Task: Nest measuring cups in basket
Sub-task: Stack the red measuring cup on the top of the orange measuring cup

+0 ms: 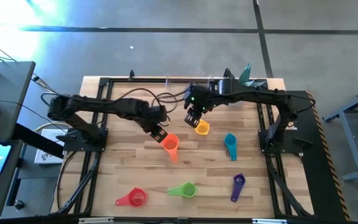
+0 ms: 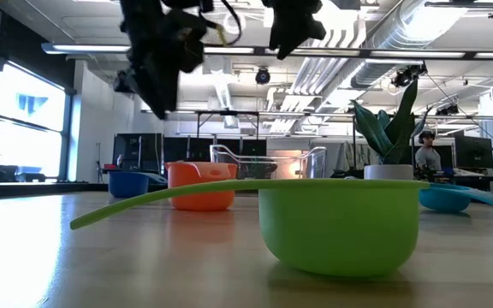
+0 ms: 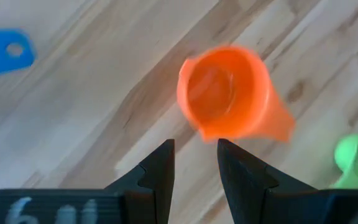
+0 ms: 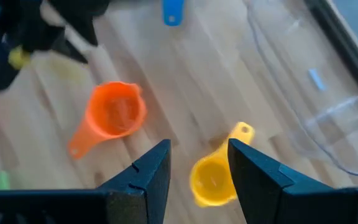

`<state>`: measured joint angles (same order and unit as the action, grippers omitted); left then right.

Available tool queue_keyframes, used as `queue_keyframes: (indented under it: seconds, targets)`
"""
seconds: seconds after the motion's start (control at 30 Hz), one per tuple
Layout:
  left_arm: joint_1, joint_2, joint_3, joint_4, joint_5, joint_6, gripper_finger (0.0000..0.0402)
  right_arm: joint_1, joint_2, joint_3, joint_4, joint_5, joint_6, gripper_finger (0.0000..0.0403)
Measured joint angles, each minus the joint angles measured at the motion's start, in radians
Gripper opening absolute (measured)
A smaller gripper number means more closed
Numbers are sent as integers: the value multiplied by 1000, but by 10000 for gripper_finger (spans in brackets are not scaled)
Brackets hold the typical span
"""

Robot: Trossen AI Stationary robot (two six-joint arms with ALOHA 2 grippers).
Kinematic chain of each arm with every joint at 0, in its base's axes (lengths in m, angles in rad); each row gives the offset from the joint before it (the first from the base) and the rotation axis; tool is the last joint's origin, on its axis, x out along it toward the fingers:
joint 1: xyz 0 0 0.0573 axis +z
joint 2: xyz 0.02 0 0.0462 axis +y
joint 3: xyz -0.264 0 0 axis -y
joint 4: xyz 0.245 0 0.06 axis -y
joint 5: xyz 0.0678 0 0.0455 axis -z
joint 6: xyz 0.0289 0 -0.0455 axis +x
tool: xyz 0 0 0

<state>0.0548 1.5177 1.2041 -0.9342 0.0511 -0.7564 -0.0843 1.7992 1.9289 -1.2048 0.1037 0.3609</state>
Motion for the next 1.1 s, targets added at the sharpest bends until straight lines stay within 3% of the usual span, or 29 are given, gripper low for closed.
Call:
queue_keyframes:
  seconds: [0.27,0.53,0.77,1.1]
  targets:
    - [-49,-171,0,-185,5,-28,113,112,0,0,40,-7,99,152]
    - [-198,-307,1,-189,-1,-152,113,200,0,0,127,17,259,152]
    - [-399,-319,0,-193,-19,-202,113,231,0,0,143,83,416,152]
    - [-651,-235,0,-183,-97,-322,113,230,0,0,140,125,595,152]
